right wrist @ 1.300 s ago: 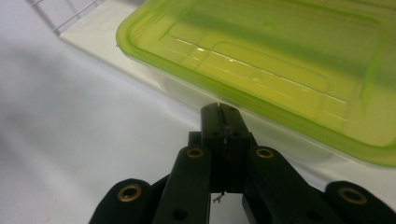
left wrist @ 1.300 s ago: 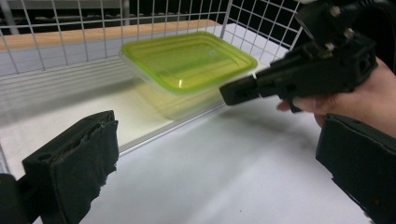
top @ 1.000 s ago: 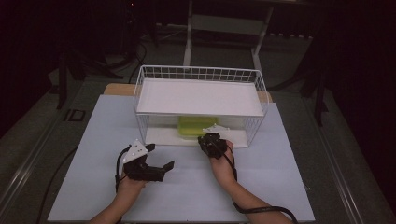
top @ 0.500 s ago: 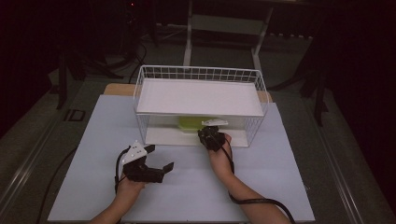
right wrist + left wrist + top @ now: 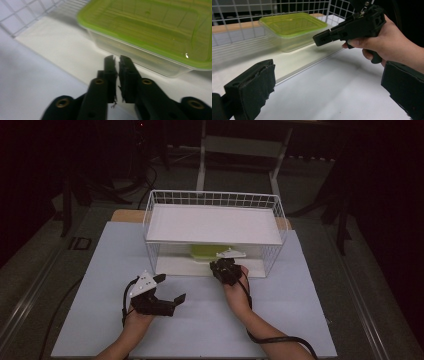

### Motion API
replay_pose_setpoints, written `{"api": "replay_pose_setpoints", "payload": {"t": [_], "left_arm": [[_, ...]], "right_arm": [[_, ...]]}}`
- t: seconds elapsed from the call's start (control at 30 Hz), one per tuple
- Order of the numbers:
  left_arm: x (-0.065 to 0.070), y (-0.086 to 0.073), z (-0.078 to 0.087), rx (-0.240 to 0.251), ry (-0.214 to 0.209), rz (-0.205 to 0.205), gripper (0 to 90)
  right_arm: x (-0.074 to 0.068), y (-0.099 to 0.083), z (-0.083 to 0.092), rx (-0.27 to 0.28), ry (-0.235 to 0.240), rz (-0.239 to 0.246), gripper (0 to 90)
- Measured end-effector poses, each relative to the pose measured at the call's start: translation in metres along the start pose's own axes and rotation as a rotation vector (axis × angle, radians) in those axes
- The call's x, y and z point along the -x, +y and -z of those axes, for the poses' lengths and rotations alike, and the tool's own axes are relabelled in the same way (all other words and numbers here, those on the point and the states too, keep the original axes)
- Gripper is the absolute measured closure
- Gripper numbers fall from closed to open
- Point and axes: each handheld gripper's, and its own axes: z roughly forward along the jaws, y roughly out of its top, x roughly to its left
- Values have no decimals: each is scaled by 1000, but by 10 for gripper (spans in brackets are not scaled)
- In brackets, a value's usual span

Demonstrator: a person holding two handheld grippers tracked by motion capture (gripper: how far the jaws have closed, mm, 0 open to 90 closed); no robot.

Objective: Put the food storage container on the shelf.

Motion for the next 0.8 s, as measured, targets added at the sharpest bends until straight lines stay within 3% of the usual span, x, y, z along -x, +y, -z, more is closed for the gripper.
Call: {"api": "replay_pose_setpoints", "payload": {"t": [0.17,0.2,0.3,0.4,0.5,0.57,0.7,0.8], "left_arm": [[1,2,-1,7,-34,-18,0],[1,3,-1,6,-48,-16,0],[2,4,-2,9,-70,-14,0],[2,6,-4,21,-99,-1,0],[2,9,-6,24,-120,7,0],[2,11,-7,25,-137,9,0],[6,18,-7,36,-180,-9,0],[9,22,-5,33,-207,-23,0]], "right_arm": [[-3,-2,18,33,46,13,668],[-4,-2,23,39,65,17,594],[-3,-2,29,39,102,18,522],[-1,-3,42,59,145,1,375],[-1,-5,49,62,185,22,264],[0,-6,54,76,208,3,185],[0,-8,64,87,235,29,146],[0,-8,68,97,228,44,148]]}}
